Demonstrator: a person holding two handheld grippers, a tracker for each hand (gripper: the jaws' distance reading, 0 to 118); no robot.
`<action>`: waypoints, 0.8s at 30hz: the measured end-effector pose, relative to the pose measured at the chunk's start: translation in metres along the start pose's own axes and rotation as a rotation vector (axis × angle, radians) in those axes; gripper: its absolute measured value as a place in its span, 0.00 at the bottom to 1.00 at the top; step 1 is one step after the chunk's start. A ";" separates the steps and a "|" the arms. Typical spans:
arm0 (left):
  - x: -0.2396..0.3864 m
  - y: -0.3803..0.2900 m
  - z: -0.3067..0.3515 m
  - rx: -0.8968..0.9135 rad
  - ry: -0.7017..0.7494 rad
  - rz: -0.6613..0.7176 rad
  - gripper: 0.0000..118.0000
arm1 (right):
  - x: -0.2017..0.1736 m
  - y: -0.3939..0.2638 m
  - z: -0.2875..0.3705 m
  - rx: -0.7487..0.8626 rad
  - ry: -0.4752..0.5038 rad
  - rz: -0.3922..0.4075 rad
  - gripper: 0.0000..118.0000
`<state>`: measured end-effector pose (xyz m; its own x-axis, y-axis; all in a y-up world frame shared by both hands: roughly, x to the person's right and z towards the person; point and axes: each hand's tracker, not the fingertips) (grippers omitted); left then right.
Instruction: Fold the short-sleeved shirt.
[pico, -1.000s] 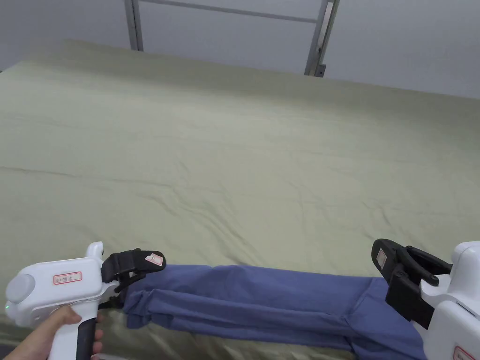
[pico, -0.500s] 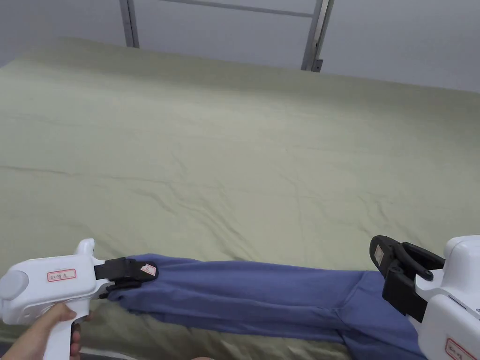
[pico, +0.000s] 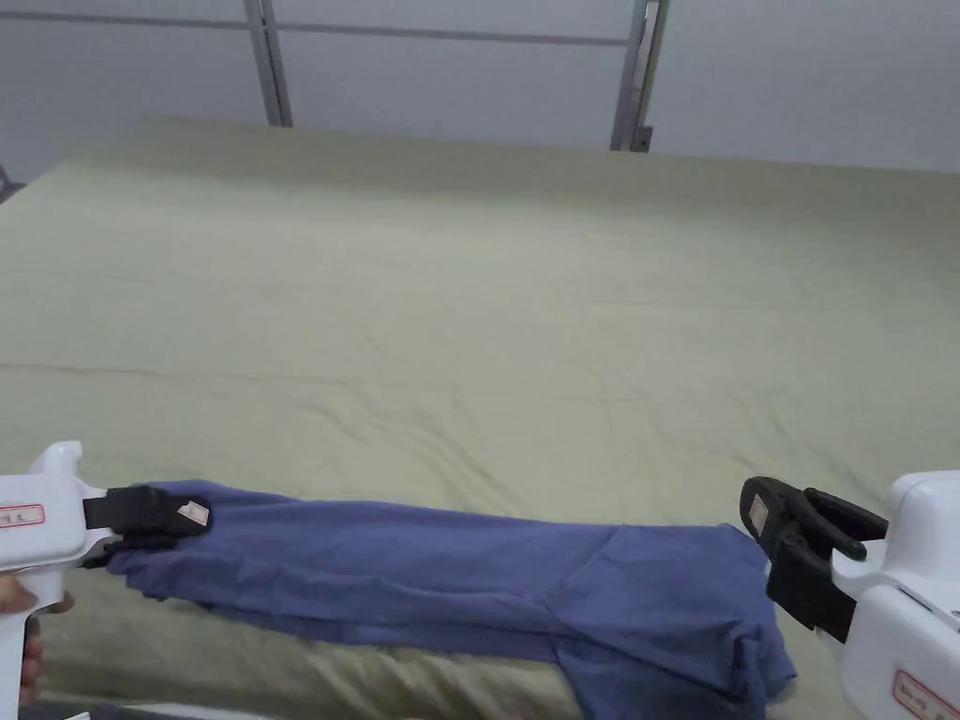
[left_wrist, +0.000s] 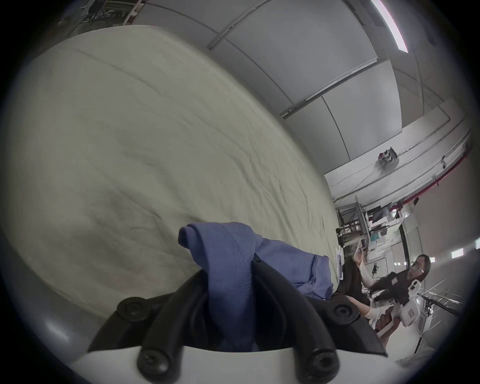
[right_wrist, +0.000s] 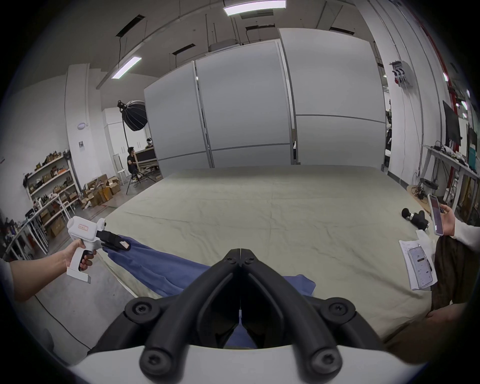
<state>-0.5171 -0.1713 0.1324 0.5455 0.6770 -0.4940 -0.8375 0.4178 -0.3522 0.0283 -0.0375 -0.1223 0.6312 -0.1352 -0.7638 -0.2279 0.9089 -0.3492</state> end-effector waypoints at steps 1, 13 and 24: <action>0.000 0.006 0.004 0.006 -0.019 0.009 0.07 | 0.000 0.000 0.001 0.002 0.003 0.003 0.02; 0.103 -0.012 -0.036 -0.121 -0.089 -0.073 0.07 | 0.019 -0.001 0.029 0.035 0.001 0.005 0.02; 0.209 -0.089 -0.146 -0.268 -0.037 -0.068 0.07 | 0.053 -0.015 0.042 0.013 -0.059 -0.027 0.02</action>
<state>-0.3233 -0.1554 -0.0556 0.5943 0.6767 -0.4345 -0.7581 0.2910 -0.5836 0.0965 -0.0419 -0.1345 0.6800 -0.1366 -0.7204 -0.2008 0.9102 -0.3621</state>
